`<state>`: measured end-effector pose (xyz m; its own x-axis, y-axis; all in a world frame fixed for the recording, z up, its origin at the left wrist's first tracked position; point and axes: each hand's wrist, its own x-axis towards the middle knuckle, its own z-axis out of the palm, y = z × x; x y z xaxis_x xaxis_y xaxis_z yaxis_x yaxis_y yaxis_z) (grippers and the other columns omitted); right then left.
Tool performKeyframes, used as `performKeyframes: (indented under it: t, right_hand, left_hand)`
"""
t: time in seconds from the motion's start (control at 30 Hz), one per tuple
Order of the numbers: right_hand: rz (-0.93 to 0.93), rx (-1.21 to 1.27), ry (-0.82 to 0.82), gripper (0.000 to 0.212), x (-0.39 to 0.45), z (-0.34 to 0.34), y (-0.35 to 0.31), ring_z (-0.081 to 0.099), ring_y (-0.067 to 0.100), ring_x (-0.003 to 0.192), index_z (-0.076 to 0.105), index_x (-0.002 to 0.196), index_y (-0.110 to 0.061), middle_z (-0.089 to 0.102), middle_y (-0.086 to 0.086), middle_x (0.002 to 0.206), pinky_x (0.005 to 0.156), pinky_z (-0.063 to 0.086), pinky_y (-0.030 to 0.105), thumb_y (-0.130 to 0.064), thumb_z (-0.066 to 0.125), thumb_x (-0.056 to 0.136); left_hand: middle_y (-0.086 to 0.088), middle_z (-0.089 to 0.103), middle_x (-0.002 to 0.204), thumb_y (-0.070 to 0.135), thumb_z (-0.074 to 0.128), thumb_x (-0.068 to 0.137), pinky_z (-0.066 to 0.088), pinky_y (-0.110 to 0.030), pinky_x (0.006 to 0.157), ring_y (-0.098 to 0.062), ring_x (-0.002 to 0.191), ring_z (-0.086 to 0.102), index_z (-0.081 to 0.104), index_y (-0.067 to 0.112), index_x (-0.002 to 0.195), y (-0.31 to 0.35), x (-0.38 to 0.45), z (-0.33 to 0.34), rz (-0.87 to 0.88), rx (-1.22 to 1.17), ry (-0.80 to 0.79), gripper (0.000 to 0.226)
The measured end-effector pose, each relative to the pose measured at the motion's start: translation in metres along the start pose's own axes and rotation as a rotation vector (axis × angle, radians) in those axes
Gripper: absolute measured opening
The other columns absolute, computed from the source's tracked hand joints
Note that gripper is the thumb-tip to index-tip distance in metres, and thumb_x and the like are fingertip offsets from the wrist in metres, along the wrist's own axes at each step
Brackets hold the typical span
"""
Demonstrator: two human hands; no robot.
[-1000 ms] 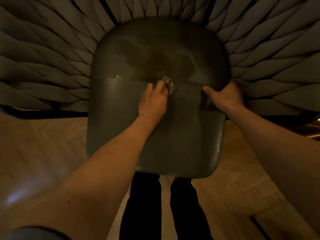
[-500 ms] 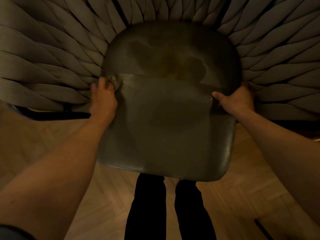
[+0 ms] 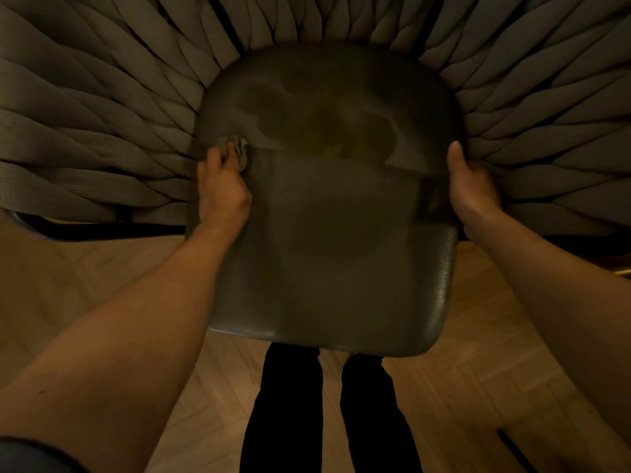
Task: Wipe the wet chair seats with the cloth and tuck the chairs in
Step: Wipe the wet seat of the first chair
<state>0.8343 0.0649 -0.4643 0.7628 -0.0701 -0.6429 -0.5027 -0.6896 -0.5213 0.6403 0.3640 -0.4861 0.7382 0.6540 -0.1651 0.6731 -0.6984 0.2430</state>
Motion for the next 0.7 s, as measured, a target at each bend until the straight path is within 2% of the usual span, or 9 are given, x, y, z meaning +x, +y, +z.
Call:
performKeyframes:
  t: [0.07, 0.13, 0.23, 0.33, 0.47, 0.6, 0.63, 0.7]
  right_hand:
    - [0.023, 0.041, 0.008, 0.075, 0.002, -0.002, 0.0, 0.05, 0.03, 0.135, 0.052, 0.146, -0.018, 0.052, 0.008, 0.149, 0.111, 0.041, 0.039, -0.072, 0.029, 0.1]
    - [0.05, 0.074, 0.021, 0.077, 0.002, -0.003, 0.0, 0.046, 0.029, 0.14, 0.047, 0.151, -0.02, 0.047, 0.006, 0.155, 0.116, 0.037, 0.04, -0.073, 0.025, 0.1]
    - [0.071, 0.104, 0.028, 0.077, 0.002, -0.004, 0.0, 0.041, 0.027, 0.144, 0.041, 0.155, -0.02, 0.042, 0.005, 0.159, 0.118, 0.032, 0.037, -0.071, 0.026, 0.1]
    - [0.085, 0.135, 0.009, 0.082, 0.004, -0.004, 0.001, 0.04, 0.028, 0.146, 0.041, 0.155, -0.021, 0.041, 0.005, 0.16, 0.122, 0.03, 0.042, -0.077, 0.026, 0.097]
    - [0.104, 0.143, 0.011, 0.082, 0.006, -0.005, 0.002, 0.038, 0.03, 0.146, 0.041, 0.155, -0.018, 0.04, 0.007, 0.161, 0.123, 0.027, 0.043, -0.075, 0.027, 0.098]
    - [0.113, 0.194, -0.024, 0.099, 0.001, -0.005, -0.003, 0.043, 0.029, 0.144, 0.042, 0.155, -0.021, 0.044, 0.005, 0.159, 0.121, 0.032, 0.047, -0.086, 0.026, 0.081]
    - [0.104, 0.196, -0.025, 0.099, 0.002, -0.005, -0.003, 0.044, 0.029, 0.143, 0.043, 0.154, -0.02, 0.045, 0.005, 0.158, 0.121, 0.034, 0.046, -0.085, 0.027, 0.082]
    - [0.078, 0.202, -0.048, 0.084, 0.006, -0.005, 0.0, 0.049, 0.027, 0.139, 0.048, 0.151, -0.017, 0.05, 0.007, 0.154, 0.119, 0.037, 0.044, -0.076, 0.028, 0.095]
  left_hand:
    - [-0.022, 0.045, 0.133, 0.01, 0.037, 0.093, 0.038, -0.046, 0.101, -0.042, 0.113, 0.043, 0.045, 0.004, 0.141, 0.026, -0.003, 0.003, 0.017, -0.075, -0.031, 0.049]
    - [-0.02, 0.043, 0.136, 0.006, 0.043, 0.093, 0.038, -0.046, 0.102, -0.039, 0.121, 0.042, 0.041, 0.008, 0.143, 0.058, -0.009, 0.01, 0.052, -0.099, -0.078, 0.05]
    - [-0.017, 0.038, 0.142, 0.005, 0.043, 0.092, 0.036, -0.043, 0.104, -0.039, 0.118, 0.041, 0.034, 0.007, 0.149, 0.095, -0.019, 0.024, 0.112, -0.085, -0.108, 0.058]
    - [-0.015, 0.037, 0.143, 0.008, 0.042, 0.094, 0.036, -0.041, 0.105, -0.037, 0.119, 0.04, 0.029, 0.009, 0.151, 0.12, -0.024, 0.032, 0.089, -0.085, -0.13, 0.058]
    - [-0.013, 0.032, 0.148, 0.007, 0.042, 0.093, 0.032, -0.037, 0.109, -0.035, 0.12, 0.038, 0.025, 0.009, 0.152, 0.163, -0.035, 0.042, 0.184, -0.08, -0.177, 0.061]
    - [-0.01, 0.028, 0.152, 0.009, 0.04, 0.094, 0.031, -0.033, 0.104, -0.033, 0.116, 0.04, 0.025, 0.008, 0.152, 0.21, -0.049, 0.057, 0.274, -0.088, -0.211, 0.06]
    - [-0.01, 0.029, 0.152, 0.01, 0.04, 0.095, 0.032, -0.033, 0.102, -0.032, 0.114, 0.041, 0.025, 0.008, 0.152, 0.223, -0.052, 0.059, 0.303, -0.094, -0.218, 0.059]
    - [-0.008, 0.035, 0.148, 0.015, 0.044, 0.095, 0.036, -0.033, 0.096, -0.03, 0.112, 0.043, 0.034, 0.01, 0.149, 0.246, -0.057, 0.068, 0.404, -0.116, -0.243, 0.055]
